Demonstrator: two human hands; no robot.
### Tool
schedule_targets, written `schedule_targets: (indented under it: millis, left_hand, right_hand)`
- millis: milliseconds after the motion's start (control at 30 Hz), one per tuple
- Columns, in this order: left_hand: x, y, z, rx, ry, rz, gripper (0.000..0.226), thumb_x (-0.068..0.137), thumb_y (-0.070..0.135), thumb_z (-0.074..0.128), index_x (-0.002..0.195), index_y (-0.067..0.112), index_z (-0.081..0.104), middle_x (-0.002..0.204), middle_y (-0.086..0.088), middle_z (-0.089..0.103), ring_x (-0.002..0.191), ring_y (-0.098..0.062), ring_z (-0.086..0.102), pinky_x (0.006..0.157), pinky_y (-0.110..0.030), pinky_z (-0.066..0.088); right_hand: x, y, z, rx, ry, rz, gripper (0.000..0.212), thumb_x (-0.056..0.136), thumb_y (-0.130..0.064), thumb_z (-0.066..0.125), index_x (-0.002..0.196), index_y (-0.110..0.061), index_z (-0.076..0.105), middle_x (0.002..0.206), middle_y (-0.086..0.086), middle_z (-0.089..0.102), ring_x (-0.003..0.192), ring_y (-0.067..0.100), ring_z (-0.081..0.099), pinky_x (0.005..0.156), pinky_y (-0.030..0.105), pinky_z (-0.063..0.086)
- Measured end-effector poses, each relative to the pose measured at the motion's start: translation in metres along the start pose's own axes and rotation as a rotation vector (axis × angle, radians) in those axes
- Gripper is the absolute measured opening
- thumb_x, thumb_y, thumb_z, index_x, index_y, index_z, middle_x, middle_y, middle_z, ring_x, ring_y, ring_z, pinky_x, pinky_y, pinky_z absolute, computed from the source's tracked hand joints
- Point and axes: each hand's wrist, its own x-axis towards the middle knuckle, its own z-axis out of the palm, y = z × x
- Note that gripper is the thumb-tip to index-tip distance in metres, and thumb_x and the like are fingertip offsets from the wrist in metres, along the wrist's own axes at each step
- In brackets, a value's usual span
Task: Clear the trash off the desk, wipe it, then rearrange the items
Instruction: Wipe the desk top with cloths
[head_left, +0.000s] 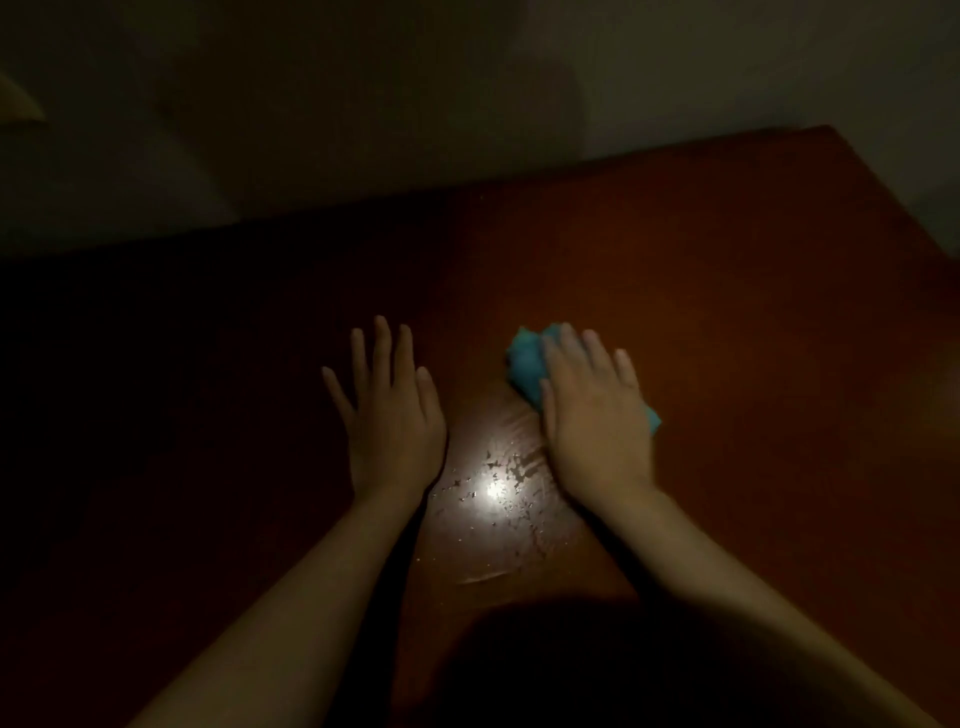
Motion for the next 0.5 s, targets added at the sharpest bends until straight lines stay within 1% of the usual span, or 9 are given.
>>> schedule_targets:
  millis: [67, 133, 167, 233, 300, 367, 400, 433, 500]
  left_hand:
    - [0.005, 0.002, 0.001, -0.005, 0.003, -0.015, 0.055, 0.101, 0.036, 0.013, 0.152, 0.017, 0.021, 0.161, -0.003, 0.006, 0.148, -0.019, -0.006, 0.117, -0.049, -0.012]
    - [0.006, 0.003, 0.0, 0.0, 0.016, -0.03, 0.057, 0.099, 0.038, 0.013, 0.152, 0.017, 0.022, 0.161, -0.004, 0.007, 0.149, -0.02, -0.005, 0.117, -0.049, -0.011]
    - [0.006, 0.004, 0.0, 0.0, 0.016, -0.034, 0.058, 0.098, 0.038, 0.013, 0.152, 0.016, 0.022, 0.161, -0.004, 0.008, 0.149, -0.019, -0.005, 0.117, -0.049, -0.012]
    - [0.006, 0.006, 0.0, 0.0, 0.016, -0.023, 0.059, 0.098, 0.039, 0.014, 0.151, 0.016, 0.023, 0.161, -0.004, 0.009, 0.149, -0.019, -0.004, 0.116, -0.048, -0.013]
    - [0.006, 0.007, -0.001, 0.004, 0.024, -0.01, 0.058, 0.098, 0.038, 0.014, 0.151, 0.016, 0.025, 0.161, -0.004, 0.012, 0.149, -0.019, -0.002, 0.116, -0.048, -0.012]
    - [0.004, 0.007, -0.002, 0.009, 0.038, -0.013, 0.058, 0.098, 0.038, 0.015, 0.151, 0.016, 0.025, 0.16, -0.004, 0.014, 0.149, -0.019, 0.0, 0.116, -0.049, -0.011]
    - [0.002, 0.006, -0.002, 0.01, 0.048, -0.015, 0.057, 0.098, 0.037, 0.015, 0.151, 0.016, 0.024, 0.16, -0.004, 0.015, 0.149, -0.019, 0.0, 0.117, -0.05, -0.01]
    - [-0.002, 0.007, -0.002, 0.006, 0.059, -0.013, 0.057, 0.098, 0.036, 0.017, 0.152, 0.016, 0.022, 0.16, -0.004, 0.015, 0.149, -0.019, 0.001, 0.117, -0.05, -0.01]
    - [-0.014, 0.008, -0.003, -0.012, 0.071, 0.006, 0.056, 0.099, 0.035, 0.02, 0.152, 0.016, 0.019, 0.16, -0.004, 0.017, 0.149, -0.02, 0.003, 0.117, -0.05, -0.009]
  right_hand:
    - [0.004, 0.051, -0.009, -0.01, 0.007, 0.172, 0.045, 0.1, -0.024, 0.028, 0.139, -0.009, 0.043, 0.146, 0.011, 0.042, 0.135, 0.03, 0.039, 0.112, 0.048, 0.027]
    - [0.001, 0.092, -0.021, -0.026, -0.009, 0.361, 0.046, 0.1, -0.025, 0.03, 0.143, -0.01, 0.037, 0.151, 0.01, 0.035, 0.14, 0.029, 0.031, 0.116, 0.048, 0.02]
    - [-0.001, 0.102, -0.024, -0.027, -0.007, 0.418, 0.046, 0.101, -0.025, 0.029, 0.144, -0.01, 0.035, 0.152, 0.011, 0.033, 0.141, 0.029, 0.028, 0.117, 0.048, 0.017]
    - [-0.003, 0.097, -0.023, -0.032, 0.014, 0.458, 0.047, 0.101, -0.026, 0.029, 0.144, -0.008, 0.034, 0.152, 0.012, 0.032, 0.141, 0.031, 0.027, 0.117, 0.049, 0.016]
    - [-0.012, 0.07, -0.016, -0.019, 0.021, 0.422, 0.047, 0.1, -0.024, 0.032, 0.143, -0.008, 0.035, 0.151, 0.013, 0.033, 0.14, 0.032, 0.03, 0.116, 0.05, 0.018]
    - [-0.034, 0.032, -0.01, -0.006, 0.043, 0.298, 0.045, 0.098, -0.019, 0.036, 0.141, -0.006, 0.04, 0.148, 0.014, 0.038, 0.137, 0.034, 0.036, 0.113, 0.052, 0.024]
    - [-0.05, 0.013, -0.006, 0.0, 0.04, 0.215, 0.046, 0.097, -0.019, 0.038, 0.14, -0.006, 0.041, 0.147, 0.014, 0.039, 0.136, 0.034, 0.036, 0.113, 0.052, 0.024]
    - [-0.066, -0.002, -0.003, 0.011, 0.017, 0.129, 0.046, 0.097, -0.022, 0.035, 0.141, -0.007, 0.041, 0.148, 0.013, 0.039, 0.137, 0.032, 0.035, 0.114, 0.05, 0.022]
    - [-0.091, -0.014, -0.003, 0.023, -0.036, -0.019, 0.049, 0.1, -0.031, 0.023, 0.141, -0.011, 0.042, 0.148, 0.01, 0.039, 0.138, 0.028, 0.034, 0.114, 0.045, 0.017]
